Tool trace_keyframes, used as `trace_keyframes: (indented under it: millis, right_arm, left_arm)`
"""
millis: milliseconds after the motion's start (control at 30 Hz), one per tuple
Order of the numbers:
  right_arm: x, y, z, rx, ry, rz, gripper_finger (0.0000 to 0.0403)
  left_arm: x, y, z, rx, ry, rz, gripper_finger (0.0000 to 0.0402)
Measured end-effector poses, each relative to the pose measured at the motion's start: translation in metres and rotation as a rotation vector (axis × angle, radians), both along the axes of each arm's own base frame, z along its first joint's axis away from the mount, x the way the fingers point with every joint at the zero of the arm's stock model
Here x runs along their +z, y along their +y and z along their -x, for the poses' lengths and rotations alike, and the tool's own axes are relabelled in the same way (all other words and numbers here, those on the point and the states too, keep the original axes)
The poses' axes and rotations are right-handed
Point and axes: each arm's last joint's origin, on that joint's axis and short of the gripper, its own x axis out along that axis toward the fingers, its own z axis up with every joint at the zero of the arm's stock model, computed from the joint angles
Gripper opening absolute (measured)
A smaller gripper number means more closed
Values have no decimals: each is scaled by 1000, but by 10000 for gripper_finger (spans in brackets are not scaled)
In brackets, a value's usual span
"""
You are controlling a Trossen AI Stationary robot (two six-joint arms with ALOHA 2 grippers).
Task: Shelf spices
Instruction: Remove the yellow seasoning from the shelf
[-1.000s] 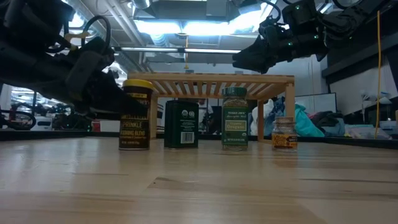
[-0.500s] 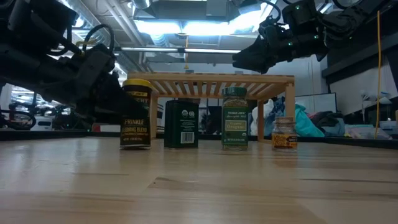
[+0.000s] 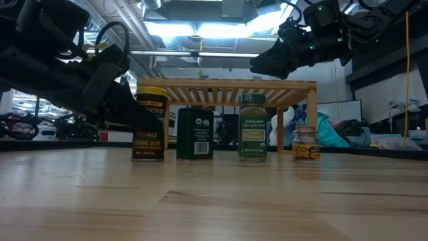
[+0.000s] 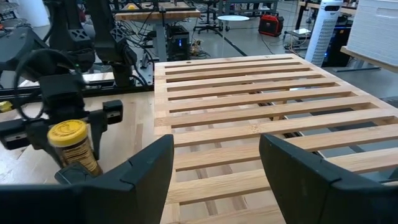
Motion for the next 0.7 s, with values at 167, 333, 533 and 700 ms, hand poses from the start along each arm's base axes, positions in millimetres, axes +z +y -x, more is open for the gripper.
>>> trace_keyframes:
  millis: [167,333,533,700]
  right_arm:
    - [0,0,0,-3,1,1,243]
    - [0,0,0,-6,1,3,243]
    - [-1,0,0,-6,9,-3,243]
    - [-4,0,1,-6,39,-20,243]
  left_arm:
    - [1,0,0,-1,-2,-8,214]
    - [1,0,0,-7,4,-28,214]
    - [1,0,0,-11,9,-43,214]
    - [1,0,0,-11,9,-43,214]
